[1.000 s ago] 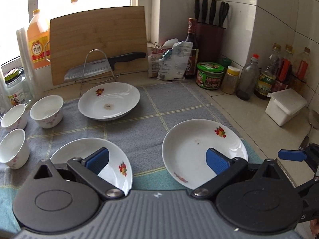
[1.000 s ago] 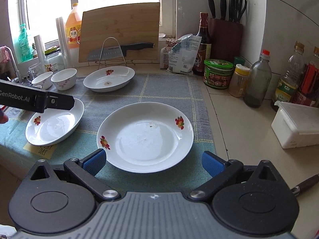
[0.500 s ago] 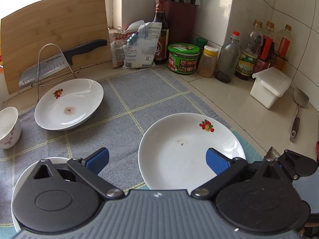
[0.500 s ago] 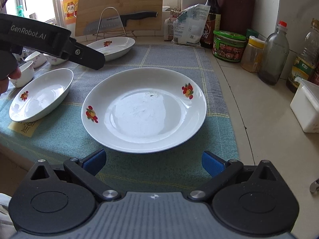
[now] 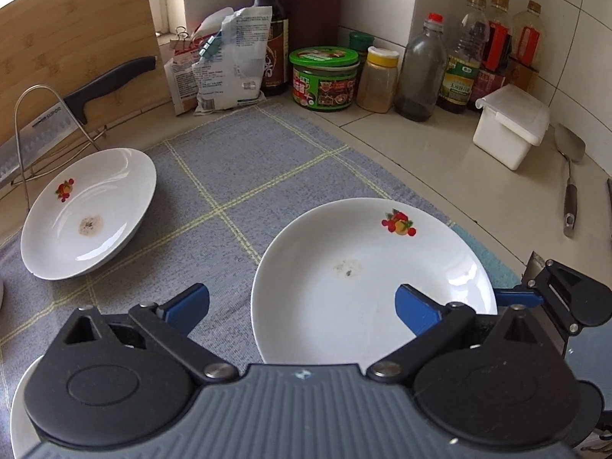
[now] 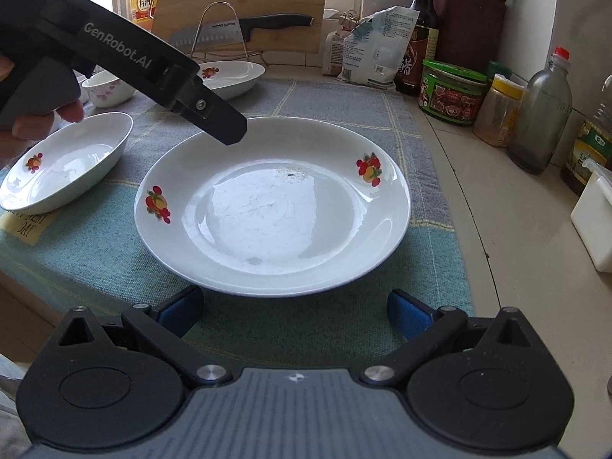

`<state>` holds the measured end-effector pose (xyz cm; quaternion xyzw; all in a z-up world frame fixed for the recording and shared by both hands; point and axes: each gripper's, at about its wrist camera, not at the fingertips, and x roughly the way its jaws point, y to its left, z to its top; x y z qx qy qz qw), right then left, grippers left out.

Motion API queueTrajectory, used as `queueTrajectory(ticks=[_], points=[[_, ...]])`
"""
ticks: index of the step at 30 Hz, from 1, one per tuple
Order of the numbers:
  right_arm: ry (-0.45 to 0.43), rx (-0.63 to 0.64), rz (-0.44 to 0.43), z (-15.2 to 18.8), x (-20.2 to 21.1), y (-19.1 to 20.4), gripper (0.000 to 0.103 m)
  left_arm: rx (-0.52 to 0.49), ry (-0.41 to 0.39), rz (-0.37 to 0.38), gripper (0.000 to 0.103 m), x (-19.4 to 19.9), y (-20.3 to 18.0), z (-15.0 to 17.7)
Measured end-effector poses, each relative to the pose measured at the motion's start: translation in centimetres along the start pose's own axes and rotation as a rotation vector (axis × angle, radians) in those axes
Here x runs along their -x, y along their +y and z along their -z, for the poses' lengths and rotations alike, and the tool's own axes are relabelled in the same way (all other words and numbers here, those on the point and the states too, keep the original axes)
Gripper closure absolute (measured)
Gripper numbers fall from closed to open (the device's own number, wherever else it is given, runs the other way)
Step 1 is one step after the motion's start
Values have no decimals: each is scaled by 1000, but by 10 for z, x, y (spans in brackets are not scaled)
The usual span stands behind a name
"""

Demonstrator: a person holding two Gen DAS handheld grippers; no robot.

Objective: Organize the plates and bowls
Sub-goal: 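Move the left tool to a white fruit-pattern plate and grip its rim, then lift the gripped plate with the left tool and carry it across the towel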

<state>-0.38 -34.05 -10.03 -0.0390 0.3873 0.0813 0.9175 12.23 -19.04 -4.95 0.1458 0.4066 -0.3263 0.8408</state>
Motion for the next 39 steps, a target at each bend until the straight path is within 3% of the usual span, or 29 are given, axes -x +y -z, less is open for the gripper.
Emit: queueTrajectory(ticks=[16,25,39], points=[[-79,83,-95,-1,-7,-12,0,-135,107,141,4,-47,3,-28],[-67,108,-125,-5,-8,-15,0,-149,194,237,19,-67,4,-36],[-51,120,-144,-10,-8,-16,0,-159,234,286,23,-76,8,-43]])
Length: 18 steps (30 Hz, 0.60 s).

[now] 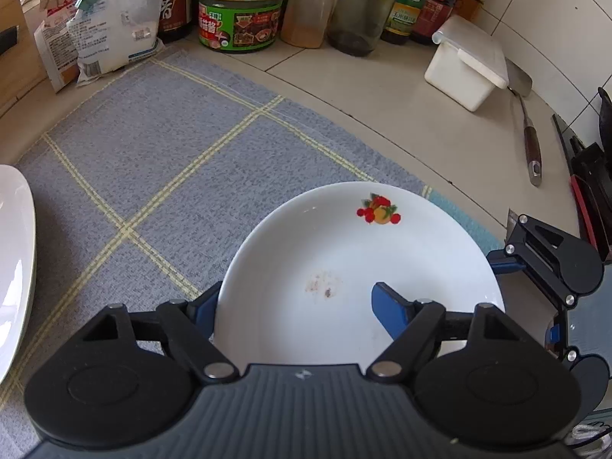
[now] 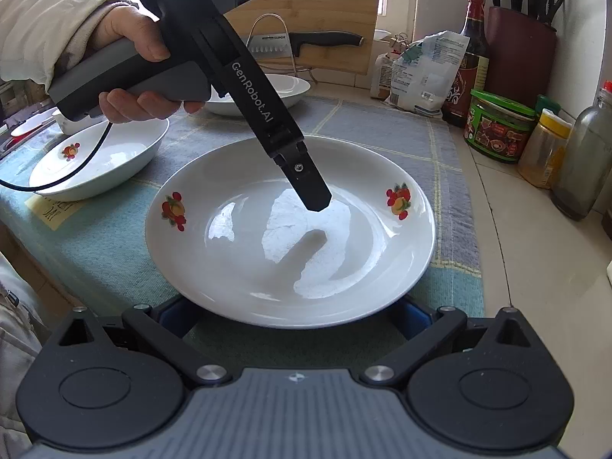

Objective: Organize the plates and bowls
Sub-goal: 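Lift the gripped plate with the left tool and carry it across the towel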

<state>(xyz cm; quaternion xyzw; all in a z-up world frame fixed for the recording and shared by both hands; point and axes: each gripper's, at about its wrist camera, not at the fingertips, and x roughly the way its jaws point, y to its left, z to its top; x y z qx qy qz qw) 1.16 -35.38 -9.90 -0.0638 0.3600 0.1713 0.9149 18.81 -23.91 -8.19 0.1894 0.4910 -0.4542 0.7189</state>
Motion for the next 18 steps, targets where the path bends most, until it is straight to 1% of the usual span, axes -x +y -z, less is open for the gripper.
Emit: queueTrajectory(ticks=[5,18], points=[[7,3,-6,-3,0,-1,0,-16,3,-1,23,-1,-1,0],[38,7,11,-9,-2,0,0,-1,1,25,23,1,2,0]])
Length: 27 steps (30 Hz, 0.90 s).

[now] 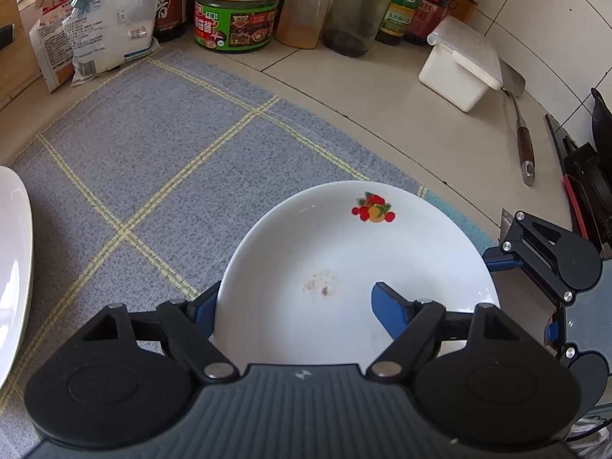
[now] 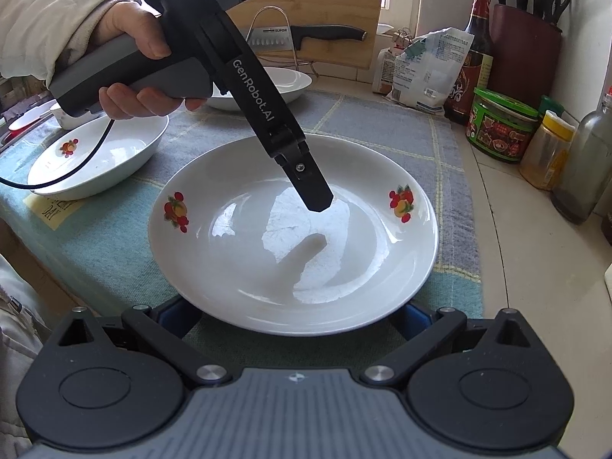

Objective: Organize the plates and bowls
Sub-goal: 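Lift the gripped plate with the left tool and carry it across the towel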

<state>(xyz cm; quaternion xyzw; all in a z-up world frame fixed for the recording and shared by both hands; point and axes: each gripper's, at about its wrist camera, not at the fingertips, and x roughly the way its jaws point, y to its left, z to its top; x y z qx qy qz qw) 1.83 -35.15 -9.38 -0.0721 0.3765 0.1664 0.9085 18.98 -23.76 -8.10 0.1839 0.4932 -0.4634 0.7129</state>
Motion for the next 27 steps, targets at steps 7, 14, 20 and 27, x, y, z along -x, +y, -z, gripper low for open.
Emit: queueTrajectory(ticks=[7,14,20,27], points=[[2,16,7,-6,3,0,0,4,-14,-8,23,6,0,-2],[1,31,-1,-21,3,-7,0,21,-42,-11,23,19,5,-9],[-10,60,5,-39,-1,-15,0,29,-74,-21,23,28,16,-22],[-21,79,9,-56,-13,-26,0,30,-98,-37,23,31,31,-43]])
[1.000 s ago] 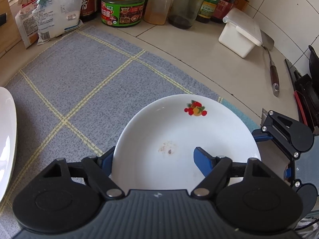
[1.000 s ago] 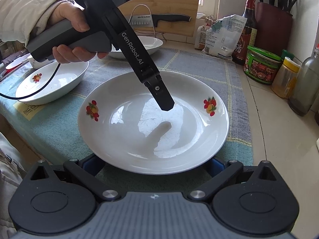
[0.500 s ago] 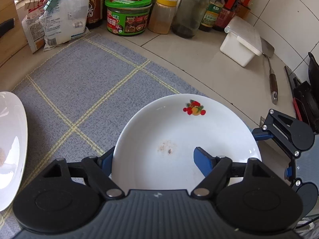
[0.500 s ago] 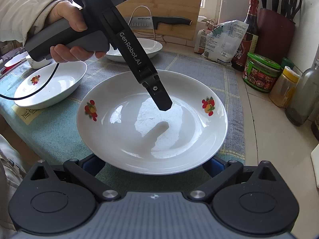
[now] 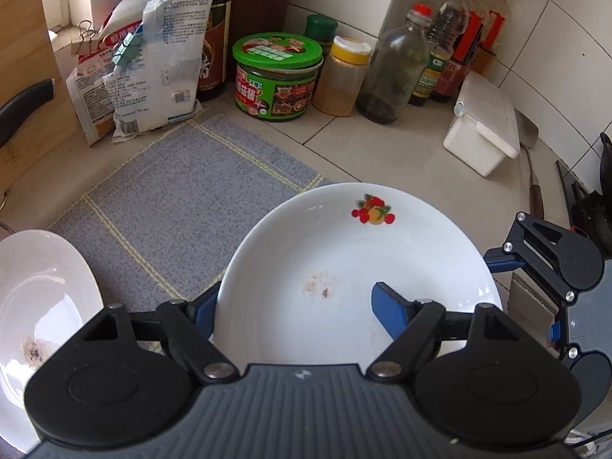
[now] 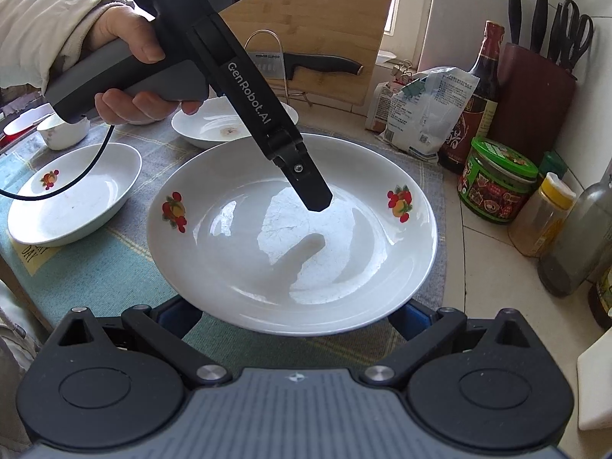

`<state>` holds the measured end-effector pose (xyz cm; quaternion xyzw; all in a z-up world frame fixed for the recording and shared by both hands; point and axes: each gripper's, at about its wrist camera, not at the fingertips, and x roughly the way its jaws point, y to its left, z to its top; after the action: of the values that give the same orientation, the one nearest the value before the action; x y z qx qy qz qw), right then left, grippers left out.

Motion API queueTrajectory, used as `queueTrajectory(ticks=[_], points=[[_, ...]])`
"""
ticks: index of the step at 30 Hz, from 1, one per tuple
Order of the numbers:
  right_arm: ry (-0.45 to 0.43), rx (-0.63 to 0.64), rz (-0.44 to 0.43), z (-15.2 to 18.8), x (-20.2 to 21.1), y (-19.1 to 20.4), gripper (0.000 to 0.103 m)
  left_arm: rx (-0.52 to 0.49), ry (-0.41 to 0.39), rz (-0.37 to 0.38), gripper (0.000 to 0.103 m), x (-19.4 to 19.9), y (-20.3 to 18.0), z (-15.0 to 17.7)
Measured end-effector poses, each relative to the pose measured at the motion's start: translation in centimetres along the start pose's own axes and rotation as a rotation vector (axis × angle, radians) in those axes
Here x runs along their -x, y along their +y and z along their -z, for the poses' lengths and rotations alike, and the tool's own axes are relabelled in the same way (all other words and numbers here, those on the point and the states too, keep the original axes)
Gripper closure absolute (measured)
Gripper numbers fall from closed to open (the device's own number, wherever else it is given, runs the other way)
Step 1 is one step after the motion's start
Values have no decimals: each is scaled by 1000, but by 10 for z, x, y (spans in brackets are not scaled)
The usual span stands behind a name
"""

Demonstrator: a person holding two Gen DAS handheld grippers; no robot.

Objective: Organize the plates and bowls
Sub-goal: 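Lift the gripped plate with the left tool and carry it across the towel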

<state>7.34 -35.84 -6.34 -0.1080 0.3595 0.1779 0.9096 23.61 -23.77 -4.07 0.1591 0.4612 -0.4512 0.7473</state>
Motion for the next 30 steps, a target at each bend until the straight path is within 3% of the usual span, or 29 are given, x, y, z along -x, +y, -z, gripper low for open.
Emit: queueTrajectory(ticks=[30], points=[[37,-2,-4,-37,-77,-59,0,23,-22,-15,23,-50,61,-53]])
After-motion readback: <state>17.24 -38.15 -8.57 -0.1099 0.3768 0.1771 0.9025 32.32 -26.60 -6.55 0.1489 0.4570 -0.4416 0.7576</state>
